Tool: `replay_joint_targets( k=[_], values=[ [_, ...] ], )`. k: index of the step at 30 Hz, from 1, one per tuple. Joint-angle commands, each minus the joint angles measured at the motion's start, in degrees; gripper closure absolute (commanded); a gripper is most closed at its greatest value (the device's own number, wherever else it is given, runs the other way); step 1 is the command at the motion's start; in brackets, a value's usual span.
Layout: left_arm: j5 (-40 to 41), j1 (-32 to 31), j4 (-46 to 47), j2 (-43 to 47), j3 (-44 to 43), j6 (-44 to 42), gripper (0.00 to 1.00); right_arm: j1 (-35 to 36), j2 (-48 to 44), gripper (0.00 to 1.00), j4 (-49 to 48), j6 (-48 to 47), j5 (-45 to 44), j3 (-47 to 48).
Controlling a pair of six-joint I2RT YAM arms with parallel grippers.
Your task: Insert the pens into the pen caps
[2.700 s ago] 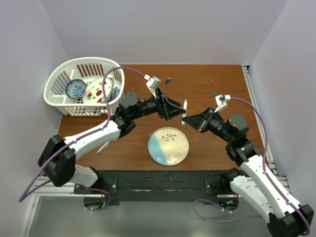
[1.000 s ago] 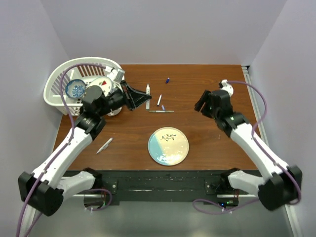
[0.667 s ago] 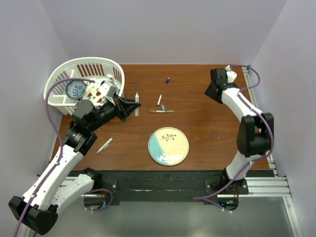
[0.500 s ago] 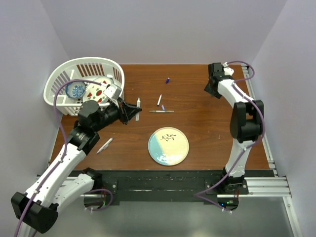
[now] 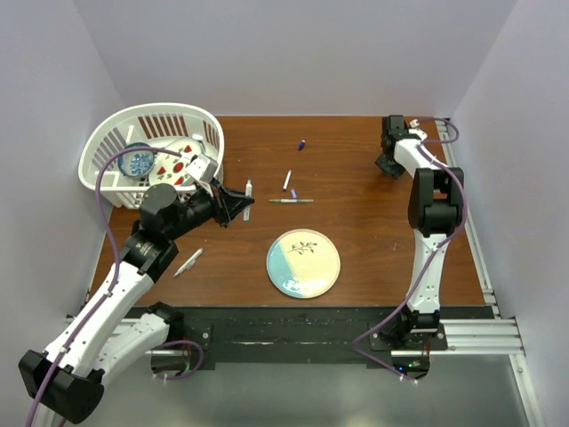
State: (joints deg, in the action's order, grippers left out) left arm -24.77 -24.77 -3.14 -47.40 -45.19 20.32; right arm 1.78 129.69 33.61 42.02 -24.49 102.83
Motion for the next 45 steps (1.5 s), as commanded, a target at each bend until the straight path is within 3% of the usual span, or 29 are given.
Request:
replay_joint_targets(
  k=[1,21,25,27,29,33,40,45],
  values=[
    [-0.62,-0.10,1.91,0.11,0.01,-0.72,1.00,-0.55,-0.23,0.52,-2.14,1.49,-0.56,2.47],
    [-0.71,-0.10,2.34,0.64,0.45,-0.54,1.00,-1.17,4.26,0.64,-0.39,-7.13,2.25,4.23],
    [-0.10,-0.10,2.35,0.55,0.45,-0.63,1.00,-1.17,3.03,0.80,-0.47,-7.83,3.48,1.25],
    [0.16,-0.10,2.17,0.46,0.54,-0.72,1.00,-1.17,1.45,0.95,-0.73,-8.27,4.01,0.10],
    [0.60,-0.10,2.17,0.38,0.63,-0.80,1.00,-1.25,-0.04,1.00,-0.91,-8.36,4.89,-2.18],
    [1.39,-0.10,2.17,-0.15,0.98,-0.72,1.00,-0.82,-6.45,1.00,-4.94,-9.41,9.54,-10.25],
    [-0.80,-1.94,1.64,-4.10,0.54,-0.63,1.00,3.05,-25.15,1.00,-16.37,-9.24,17.62,-36.25],
    [-2.47,-6.41,0.15,-8.49,-0.69,-1.77,1.00,8.32,-36.59,1.00,-22.69,-7.83,27.53,-46.64]
  ],
)
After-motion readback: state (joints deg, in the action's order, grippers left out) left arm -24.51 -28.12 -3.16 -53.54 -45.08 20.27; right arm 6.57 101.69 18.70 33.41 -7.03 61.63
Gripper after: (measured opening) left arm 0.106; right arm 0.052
